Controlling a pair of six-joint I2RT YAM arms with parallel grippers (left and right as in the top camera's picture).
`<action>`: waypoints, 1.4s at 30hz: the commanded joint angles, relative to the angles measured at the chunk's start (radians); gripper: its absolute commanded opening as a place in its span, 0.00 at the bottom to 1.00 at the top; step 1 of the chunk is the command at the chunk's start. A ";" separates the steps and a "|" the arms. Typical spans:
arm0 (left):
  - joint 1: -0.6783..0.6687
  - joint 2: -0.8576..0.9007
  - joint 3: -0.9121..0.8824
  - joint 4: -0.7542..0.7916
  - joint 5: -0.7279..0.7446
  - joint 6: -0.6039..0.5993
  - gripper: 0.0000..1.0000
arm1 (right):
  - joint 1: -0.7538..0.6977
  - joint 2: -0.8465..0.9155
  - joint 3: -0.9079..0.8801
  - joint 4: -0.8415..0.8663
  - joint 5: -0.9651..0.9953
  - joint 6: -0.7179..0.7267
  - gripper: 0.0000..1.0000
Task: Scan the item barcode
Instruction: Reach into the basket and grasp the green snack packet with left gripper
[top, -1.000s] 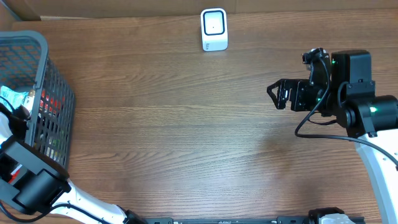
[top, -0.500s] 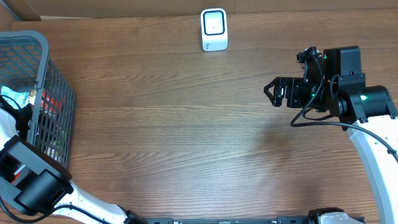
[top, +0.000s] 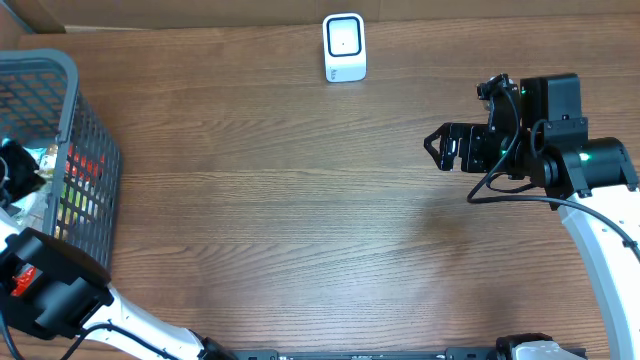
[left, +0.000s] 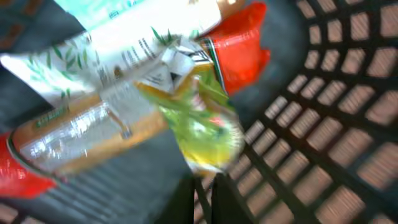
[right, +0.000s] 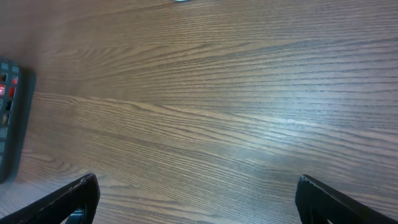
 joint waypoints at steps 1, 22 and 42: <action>-0.002 -0.006 -0.011 -0.033 0.019 -0.018 0.13 | 0.006 -0.006 0.024 0.006 -0.006 -0.001 1.00; -0.012 -0.006 -0.443 0.269 -0.082 -0.226 0.80 | 0.006 -0.006 0.024 0.005 -0.006 -0.001 1.00; -0.016 -0.014 -0.211 0.171 0.004 -0.179 0.04 | 0.006 -0.006 0.024 -0.002 -0.006 -0.001 1.00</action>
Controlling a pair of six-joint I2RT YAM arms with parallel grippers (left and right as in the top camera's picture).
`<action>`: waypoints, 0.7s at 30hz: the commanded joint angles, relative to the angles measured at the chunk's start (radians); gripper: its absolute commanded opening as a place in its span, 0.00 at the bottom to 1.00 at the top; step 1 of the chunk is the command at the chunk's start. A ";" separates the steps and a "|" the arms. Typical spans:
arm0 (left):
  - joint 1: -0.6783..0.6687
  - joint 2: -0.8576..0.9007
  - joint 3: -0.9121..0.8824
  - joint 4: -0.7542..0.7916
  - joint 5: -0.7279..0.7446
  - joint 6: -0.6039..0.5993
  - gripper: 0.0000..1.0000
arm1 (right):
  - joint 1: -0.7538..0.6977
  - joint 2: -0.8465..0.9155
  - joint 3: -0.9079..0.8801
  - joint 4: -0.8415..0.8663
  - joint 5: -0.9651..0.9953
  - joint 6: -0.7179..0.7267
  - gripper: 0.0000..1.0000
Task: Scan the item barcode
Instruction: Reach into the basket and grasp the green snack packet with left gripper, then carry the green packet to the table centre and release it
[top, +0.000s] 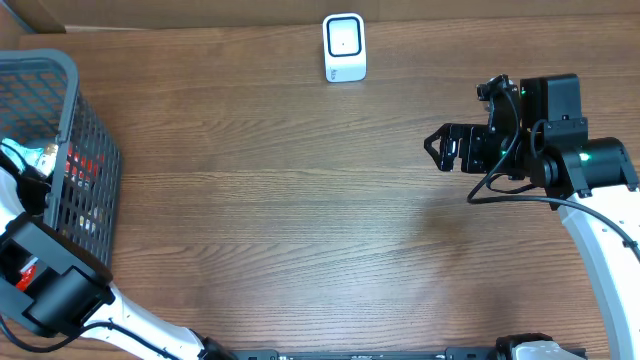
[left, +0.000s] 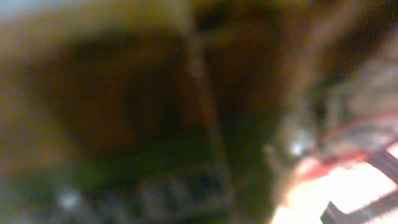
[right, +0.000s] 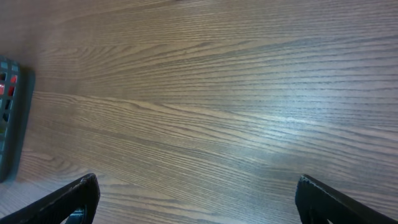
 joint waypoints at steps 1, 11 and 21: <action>-0.002 -0.019 0.206 -0.064 0.037 0.033 0.04 | 0.006 -0.006 0.024 0.004 -0.006 -0.001 1.00; -0.045 -0.023 0.789 -0.356 0.111 0.073 0.04 | 0.006 -0.006 0.024 0.005 -0.006 -0.001 1.00; -0.391 -0.117 1.046 -0.452 0.132 0.140 0.04 | 0.006 -0.006 0.024 0.005 -0.006 -0.001 1.00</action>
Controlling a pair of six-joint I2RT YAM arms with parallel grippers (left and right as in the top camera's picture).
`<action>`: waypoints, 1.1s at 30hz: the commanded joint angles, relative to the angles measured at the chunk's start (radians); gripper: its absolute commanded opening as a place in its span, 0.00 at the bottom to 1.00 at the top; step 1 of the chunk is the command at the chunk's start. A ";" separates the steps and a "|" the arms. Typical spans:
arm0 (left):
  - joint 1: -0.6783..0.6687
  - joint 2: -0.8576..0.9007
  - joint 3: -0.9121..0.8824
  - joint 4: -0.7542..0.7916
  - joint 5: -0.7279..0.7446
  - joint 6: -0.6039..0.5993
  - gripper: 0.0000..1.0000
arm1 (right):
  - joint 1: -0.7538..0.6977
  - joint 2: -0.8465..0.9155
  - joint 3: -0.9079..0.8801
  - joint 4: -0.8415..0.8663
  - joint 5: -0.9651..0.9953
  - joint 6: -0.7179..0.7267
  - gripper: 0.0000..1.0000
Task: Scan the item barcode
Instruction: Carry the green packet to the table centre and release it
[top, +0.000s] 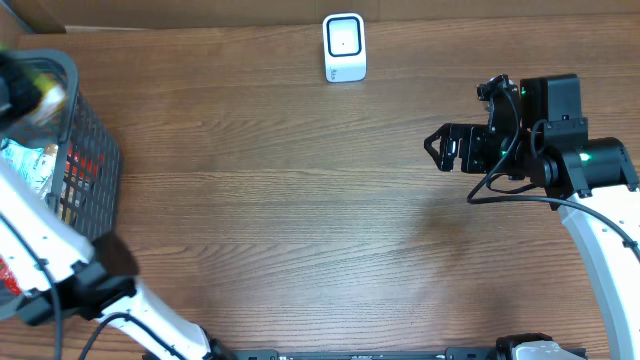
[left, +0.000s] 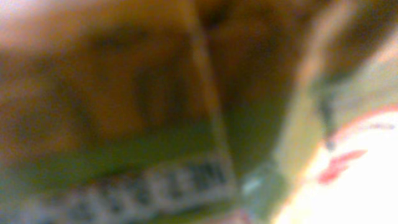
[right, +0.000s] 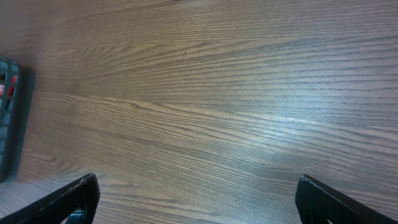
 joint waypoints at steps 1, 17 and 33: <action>-0.186 -0.090 0.052 -0.003 0.040 0.058 0.04 | 0.006 -0.006 0.024 0.007 -0.006 -0.001 1.00; -0.798 0.000 -0.585 0.181 0.045 -0.108 0.05 | 0.006 -0.006 0.024 0.017 -0.005 -0.002 1.00; -1.026 0.000 -1.142 0.657 0.052 -0.301 0.12 | 0.006 -0.006 0.024 0.016 -0.006 -0.002 1.00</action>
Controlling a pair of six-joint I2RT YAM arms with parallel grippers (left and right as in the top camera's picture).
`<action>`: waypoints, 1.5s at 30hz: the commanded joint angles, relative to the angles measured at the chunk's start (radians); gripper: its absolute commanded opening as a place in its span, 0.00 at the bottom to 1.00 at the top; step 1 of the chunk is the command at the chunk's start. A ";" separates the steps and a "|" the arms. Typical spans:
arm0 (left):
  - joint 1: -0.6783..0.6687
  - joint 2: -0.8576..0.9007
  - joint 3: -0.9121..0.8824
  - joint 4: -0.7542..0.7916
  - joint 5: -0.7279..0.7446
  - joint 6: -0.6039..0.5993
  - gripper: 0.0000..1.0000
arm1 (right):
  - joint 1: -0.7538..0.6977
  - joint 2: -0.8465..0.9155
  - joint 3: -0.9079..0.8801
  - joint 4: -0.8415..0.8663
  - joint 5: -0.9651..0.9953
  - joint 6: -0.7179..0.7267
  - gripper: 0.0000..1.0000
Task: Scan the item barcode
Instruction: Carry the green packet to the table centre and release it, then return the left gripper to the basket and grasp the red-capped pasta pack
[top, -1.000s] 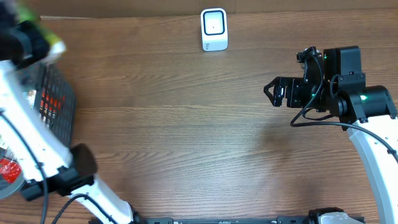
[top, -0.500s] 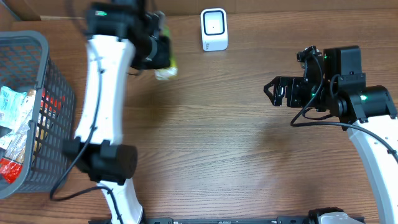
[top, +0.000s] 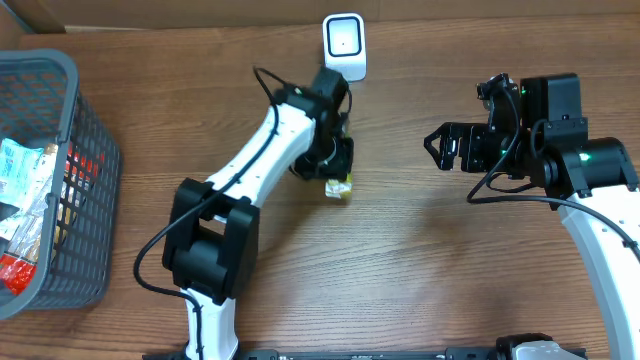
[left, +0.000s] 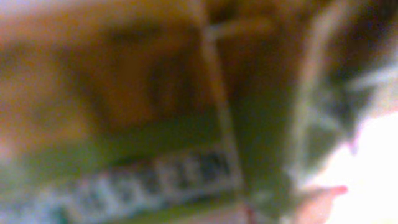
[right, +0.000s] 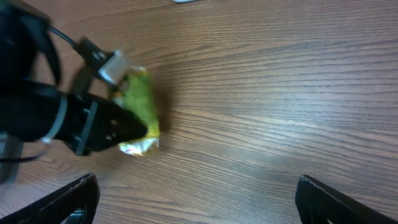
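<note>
A yellow-green snack packet hangs just above the table's middle, a little in front of the white barcode scanner at the far edge. My left gripper is shut on it. In the right wrist view the packet sticks out of the black left gripper. The left wrist view is a blur filled by the packet; its fingers are hidden. My right gripper hovers open and empty at the right, its tips wide apart.
A grey mesh basket with several more packets stands at the left edge. A cardboard edge runs along the back of the table behind the scanner.
My left gripper was above the basket's far rim with the packet. Now it holds the packet over the table's middle, in front of the scanner. The right arm has not moved.
My left gripper was down in the basket over the yellow-green packet. Then it was at the basket's left side with the packet filling its view. Then it was above the basket's rim, and now in front of the scanner. The right gripper stayed open throughout.
</note>
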 joint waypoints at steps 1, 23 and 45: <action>-0.013 -0.020 -0.031 0.035 0.015 -0.042 0.23 | 0.006 -0.006 0.024 0.004 -0.005 -0.001 1.00; 0.334 -0.065 1.025 -0.642 -0.082 0.189 0.83 | 0.006 -0.006 0.024 0.004 -0.005 -0.001 1.00; 1.495 -0.333 0.444 -0.459 0.275 0.322 0.84 | 0.006 -0.006 0.024 0.008 -0.005 -0.001 1.00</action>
